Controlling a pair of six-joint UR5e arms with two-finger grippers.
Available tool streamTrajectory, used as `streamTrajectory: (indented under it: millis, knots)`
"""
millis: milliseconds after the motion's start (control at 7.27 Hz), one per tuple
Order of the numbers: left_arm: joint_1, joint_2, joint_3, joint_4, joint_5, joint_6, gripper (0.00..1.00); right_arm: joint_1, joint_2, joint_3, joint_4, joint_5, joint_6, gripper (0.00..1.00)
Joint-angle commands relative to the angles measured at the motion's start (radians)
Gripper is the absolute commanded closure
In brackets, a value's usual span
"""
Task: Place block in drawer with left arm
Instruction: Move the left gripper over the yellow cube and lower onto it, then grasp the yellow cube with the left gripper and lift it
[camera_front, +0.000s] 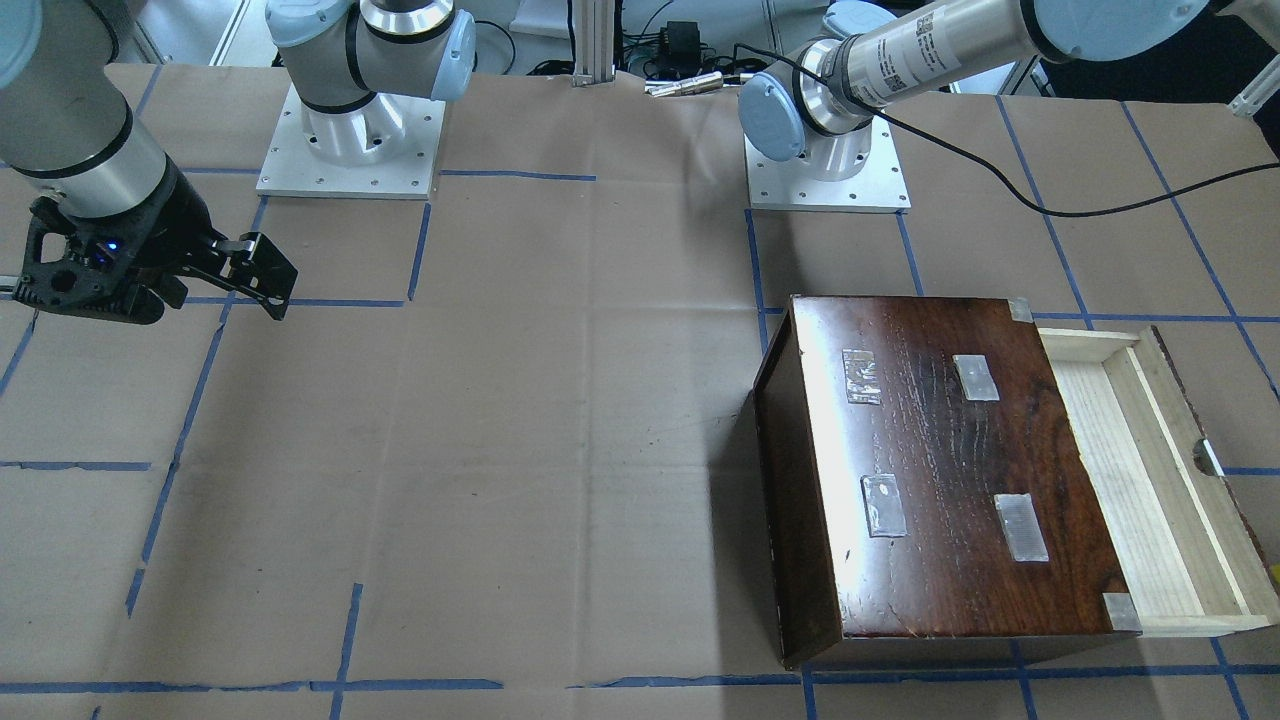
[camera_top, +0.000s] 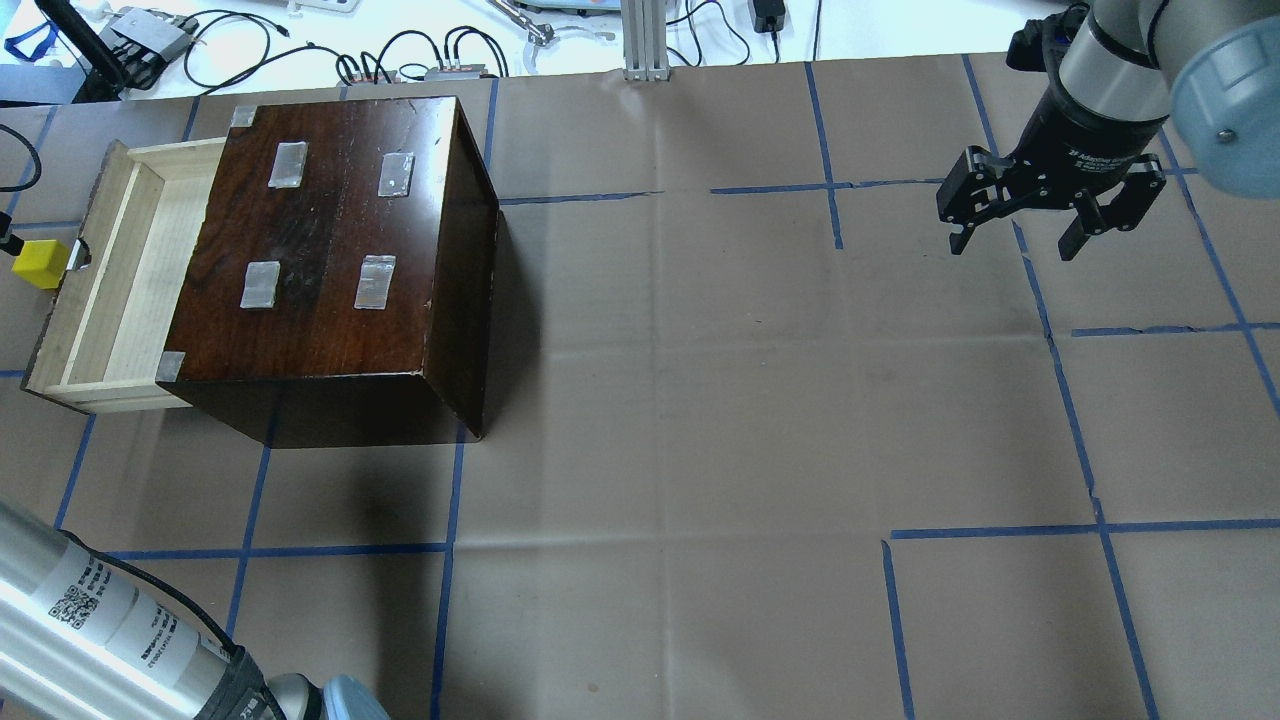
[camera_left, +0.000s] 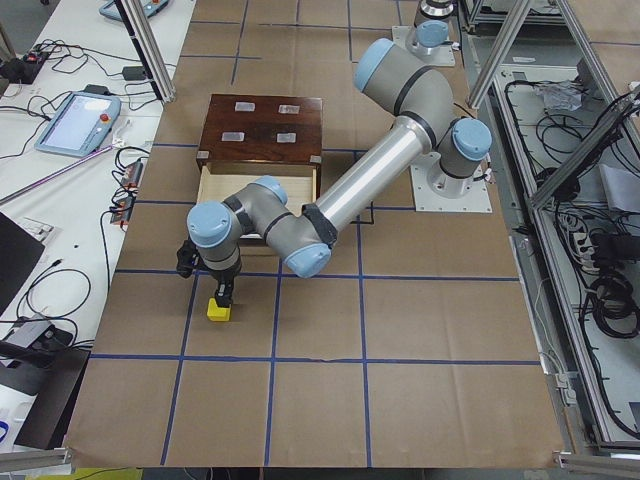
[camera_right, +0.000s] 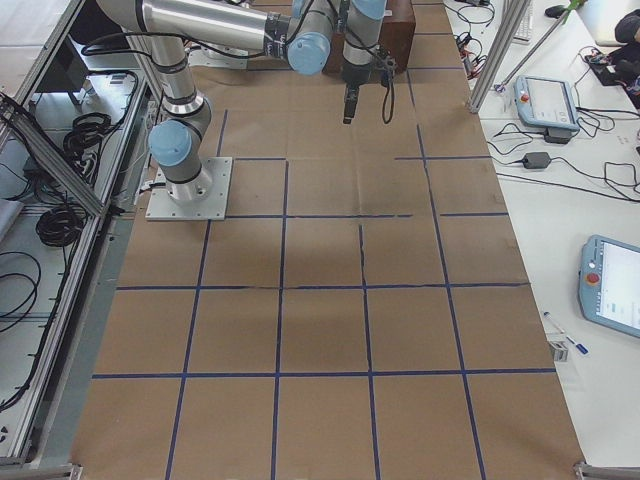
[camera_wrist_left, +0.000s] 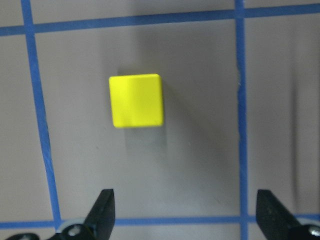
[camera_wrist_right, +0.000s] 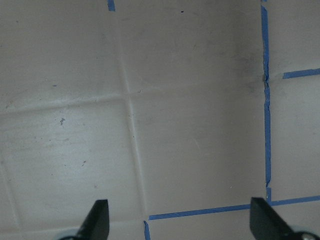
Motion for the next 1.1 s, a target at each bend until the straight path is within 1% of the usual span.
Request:
streamTrajectory:
  millis: [0, 138, 412, 688, 962]
  knots:
    - [-0.003, -0.099, 0.100, 0.007, -0.012, -0.003, 0.02, 0.000, 0.000, 0.000, 0.000, 0.000, -0.001, 0.00]
    - [-0.003, -0.122, 0.112, 0.008, -0.045, 0.000, 0.02, 0.000, 0.001, -0.002, 0.000, 0.000, -0.001, 0.00]
    - [-0.004, -0.155, 0.117, 0.008, -0.041, 0.001, 0.02, 0.000, 0.000, -0.002, 0.000, 0.000, -0.001, 0.00]
    - [-0.009, -0.205, 0.158, 0.020, -0.033, 0.004, 0.02, 0.000, 0.000, -0.002, 0.000, 0.000, 0.001, 0.00]
    - [-0.010, -0.221, 0.168, 0.020, -0.036, 0.003, 0.02, 0.000, 0.000, 0.000, 0.000, 0.000, 0.001, 0.00]
